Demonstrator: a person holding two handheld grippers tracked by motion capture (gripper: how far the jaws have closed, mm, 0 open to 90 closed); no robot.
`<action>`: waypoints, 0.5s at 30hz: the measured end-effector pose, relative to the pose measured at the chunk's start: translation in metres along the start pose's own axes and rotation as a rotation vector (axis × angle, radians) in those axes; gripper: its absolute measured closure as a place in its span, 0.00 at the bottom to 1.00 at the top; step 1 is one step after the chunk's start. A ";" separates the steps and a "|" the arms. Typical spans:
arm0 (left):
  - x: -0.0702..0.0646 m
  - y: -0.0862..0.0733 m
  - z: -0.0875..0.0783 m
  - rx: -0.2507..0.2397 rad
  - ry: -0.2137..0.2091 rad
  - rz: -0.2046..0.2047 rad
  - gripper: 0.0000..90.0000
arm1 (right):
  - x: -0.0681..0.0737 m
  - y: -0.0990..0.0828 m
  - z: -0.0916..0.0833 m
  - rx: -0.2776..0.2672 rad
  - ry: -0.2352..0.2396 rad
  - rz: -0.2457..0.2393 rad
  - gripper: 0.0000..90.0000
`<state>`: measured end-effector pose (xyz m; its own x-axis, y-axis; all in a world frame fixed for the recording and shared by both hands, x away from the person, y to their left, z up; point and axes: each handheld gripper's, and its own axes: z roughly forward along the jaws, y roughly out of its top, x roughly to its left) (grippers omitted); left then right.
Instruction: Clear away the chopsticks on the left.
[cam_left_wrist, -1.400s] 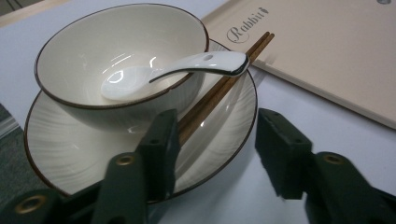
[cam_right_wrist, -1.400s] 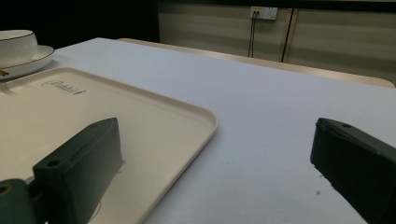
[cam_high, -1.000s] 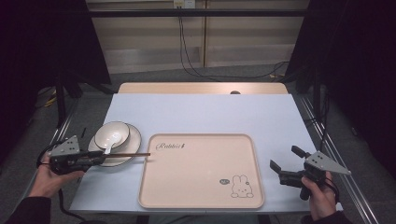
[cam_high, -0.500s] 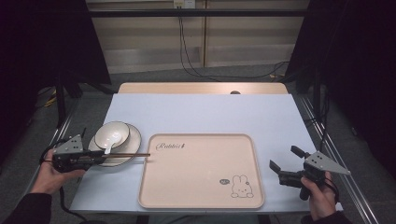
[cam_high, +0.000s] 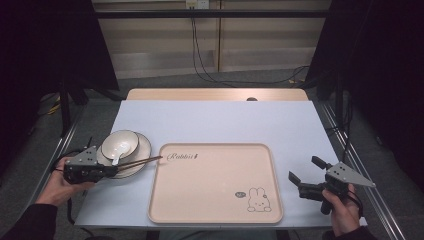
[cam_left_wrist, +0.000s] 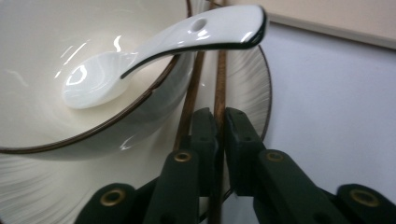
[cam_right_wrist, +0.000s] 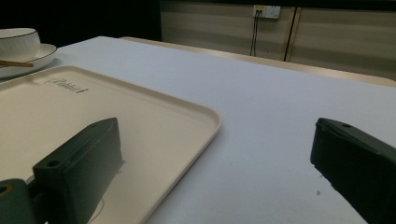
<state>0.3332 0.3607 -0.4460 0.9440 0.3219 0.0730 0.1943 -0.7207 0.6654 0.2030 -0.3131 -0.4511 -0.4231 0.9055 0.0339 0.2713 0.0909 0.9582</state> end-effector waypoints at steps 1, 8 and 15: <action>0.000 0.000 0.000 -0.001 -0.006 -0.003 0.94 | 0.000 0.000 0.000 0.000 0.000 0.000 0.02; -0.002 0.001 -0.004 -0.021 -0.023 -0.033 0.95 | 0.000 0.000 0.000 -0.002 -0.002 0.003 0.02; -0.007 0.000 -0.010 -0.080 -0.027 -0.098 0.95 | 0.000 0.000 0.000 -0.003 0.001 0.001 0.02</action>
<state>0.3239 0.3639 -0.4392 0.9285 0.3711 -0.0143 0.2649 -0.6348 0.7259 0.2030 -0.3128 -0.4507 -0.4238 0.9051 0.0353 0.2691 0.0886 0.9590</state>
